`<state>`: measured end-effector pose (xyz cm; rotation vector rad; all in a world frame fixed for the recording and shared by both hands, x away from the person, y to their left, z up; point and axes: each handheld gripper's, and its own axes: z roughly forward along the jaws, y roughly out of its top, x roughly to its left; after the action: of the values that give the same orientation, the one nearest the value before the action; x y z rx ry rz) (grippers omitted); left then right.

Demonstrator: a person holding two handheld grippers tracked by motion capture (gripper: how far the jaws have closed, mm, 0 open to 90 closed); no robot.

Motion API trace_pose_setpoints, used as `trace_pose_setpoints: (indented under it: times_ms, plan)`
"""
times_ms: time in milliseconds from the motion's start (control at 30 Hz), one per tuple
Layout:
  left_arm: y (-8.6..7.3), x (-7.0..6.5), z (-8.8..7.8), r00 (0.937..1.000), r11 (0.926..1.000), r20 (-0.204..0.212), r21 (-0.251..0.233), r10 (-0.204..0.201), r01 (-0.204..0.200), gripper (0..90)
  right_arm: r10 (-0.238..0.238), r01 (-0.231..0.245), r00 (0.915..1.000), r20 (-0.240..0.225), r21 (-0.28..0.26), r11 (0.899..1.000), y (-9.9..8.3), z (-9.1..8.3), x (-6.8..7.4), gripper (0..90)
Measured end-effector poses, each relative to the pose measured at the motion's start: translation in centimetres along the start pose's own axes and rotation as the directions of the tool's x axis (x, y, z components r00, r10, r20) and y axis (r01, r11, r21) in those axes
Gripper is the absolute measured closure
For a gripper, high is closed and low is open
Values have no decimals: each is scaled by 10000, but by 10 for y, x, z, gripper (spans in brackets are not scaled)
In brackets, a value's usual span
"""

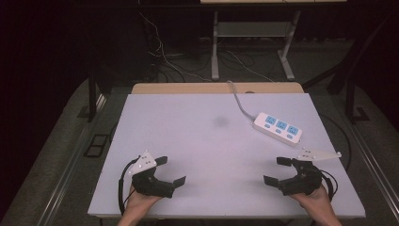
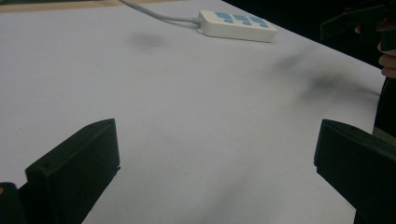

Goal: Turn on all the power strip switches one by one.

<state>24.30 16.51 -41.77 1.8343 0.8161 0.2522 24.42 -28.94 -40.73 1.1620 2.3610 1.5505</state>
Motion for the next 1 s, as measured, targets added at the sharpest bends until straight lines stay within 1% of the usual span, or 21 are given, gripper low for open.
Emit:
trace_pose_setpoints:
  times_ms: [333,633,667,733,1000]
  plan:
    - [0,2,-1,9999,10000,155,80,-26,25,0,-54,54,10000,15,180,9998,-1,1,1,5]
    - [-1,3,-1,9998,9999,141,49,-116,115,0,-107,107,9999,-13,408,9991,-1,3,3,5]
    - [-1,3,-1,9998,9999,140,57,-113,112,0,-189,188,9998,7,545,9983,0,3,4,5]
    - [-1,3,-1,9998,9999,138,85,-115,114,0,-196,195,9998,-2,603,9980,0,3,5,5]
    - [-1,3,-2,9998,9999,166,61,-125,124,0,-171,168,9998,35,733,9972,1,1,5,5]
